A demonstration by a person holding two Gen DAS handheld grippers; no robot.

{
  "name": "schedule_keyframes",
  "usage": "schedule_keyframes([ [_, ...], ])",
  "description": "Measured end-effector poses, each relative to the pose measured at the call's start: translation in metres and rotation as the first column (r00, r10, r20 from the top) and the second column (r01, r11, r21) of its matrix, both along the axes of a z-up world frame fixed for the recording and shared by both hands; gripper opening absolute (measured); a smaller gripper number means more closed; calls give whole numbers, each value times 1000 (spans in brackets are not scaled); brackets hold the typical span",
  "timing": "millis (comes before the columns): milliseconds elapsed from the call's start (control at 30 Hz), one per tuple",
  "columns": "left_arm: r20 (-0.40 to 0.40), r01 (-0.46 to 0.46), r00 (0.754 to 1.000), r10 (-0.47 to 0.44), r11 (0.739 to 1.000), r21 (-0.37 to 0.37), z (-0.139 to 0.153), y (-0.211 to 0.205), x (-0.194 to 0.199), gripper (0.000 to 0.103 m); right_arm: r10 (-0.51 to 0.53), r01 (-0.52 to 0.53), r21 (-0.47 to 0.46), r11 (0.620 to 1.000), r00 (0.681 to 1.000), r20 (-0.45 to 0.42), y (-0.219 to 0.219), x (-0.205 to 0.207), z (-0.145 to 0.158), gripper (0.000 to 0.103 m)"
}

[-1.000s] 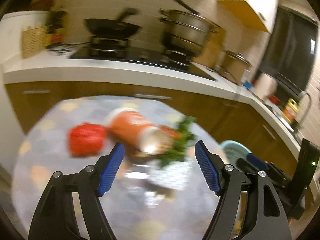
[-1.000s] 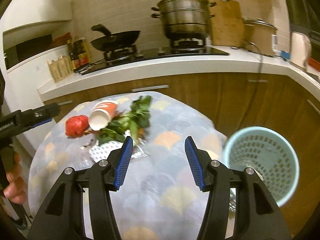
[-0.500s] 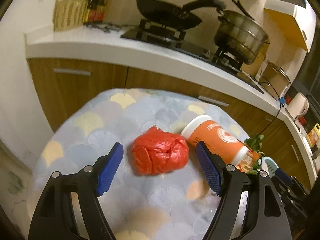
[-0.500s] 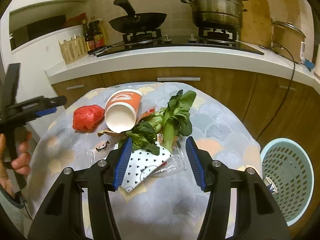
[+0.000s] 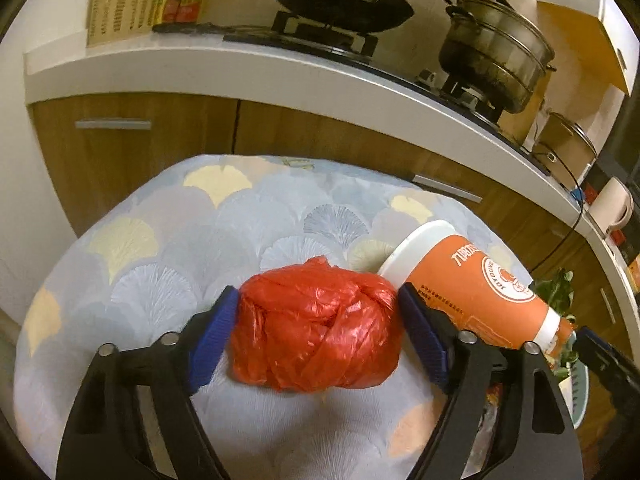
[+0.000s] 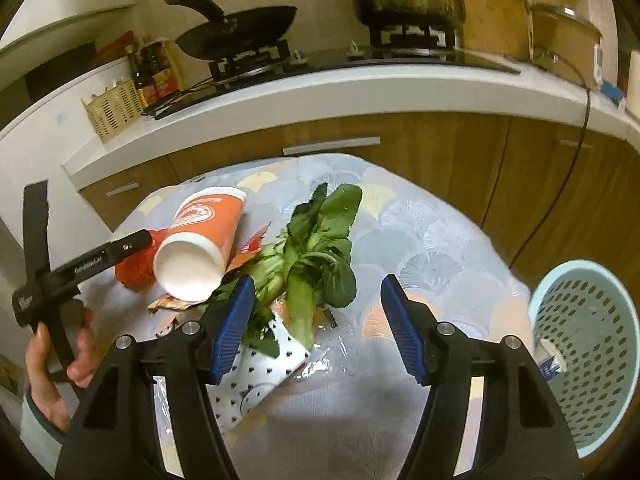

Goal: Collect trash
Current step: 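Grasp the red plastic bag with the left tool while the right tool grasps the greens, then carry bag and greens to the blue basket and open both tools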

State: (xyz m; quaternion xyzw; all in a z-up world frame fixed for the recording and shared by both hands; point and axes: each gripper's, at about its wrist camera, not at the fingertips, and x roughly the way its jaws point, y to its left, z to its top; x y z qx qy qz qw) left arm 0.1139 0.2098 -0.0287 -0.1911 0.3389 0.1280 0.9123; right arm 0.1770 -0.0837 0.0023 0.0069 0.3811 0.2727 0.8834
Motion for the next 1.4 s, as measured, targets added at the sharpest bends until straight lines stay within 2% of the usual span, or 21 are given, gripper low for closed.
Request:
schedule_keyframes([
  [167,45,23,999,-26,996,82,1,-14,-5,62,4,-4,-1,1000,999,-38,10,15,-10,62],
  [333,68,32,997,-39,994,102,3,-18,-10,61,14,-13,18,1000,999,-47,18,24,-11,61],
  [433,70,33,997,-40,995,94,3,-16,-9,61,35,-31,49,998,996,-82,18,29,-13,59],
  [533,71,37,996,-44,995,92,3,-17,-9,61,71,-45,147,988,982,-174,10,40,-21,44],
  [567,72,38,996,-44,995,92,3,-17,-8,61,65,-36,154,987,979,-193,7,42,-23,34],
  [633,72,37,996,-44,995,91,3,-17,-9,61,60,-24,169,985,975,-215,3,47,-27,26],
  [667,72,37,996,-43,995,90,2,-16,-9,61,64,-26,175,984,974,-215,1,47,-27,17],
  [767,80,32,996,-40,996,89,3,-16,-11,61,65,-36,157,987,981,-184,-1,40,-22,16],
  [833,94,29,995,-37,996,83,5,-16,-13,60,61,-43,135,990,989,-133,-2,28,-13,16],
  [1000,172,38,984,-47,998,55,29,-19,-37,60,35,-38,61,997,998,61,-11,-7,29,15],
  [1167,264,96,957,-117,991,92,72,-49,-67,60,23,-30,43,999,985,170,-27,-35,57,15],
  [1233,288,134,945,-158,986,99,85,-67,-73,60,18,-26,40,999,983,185,-35,-42,62,15],
  [1400,299,235,919,-257,966,105,98,-118,-72,60,-34,33,10,999,970,239,-67,-60,69,15],
])
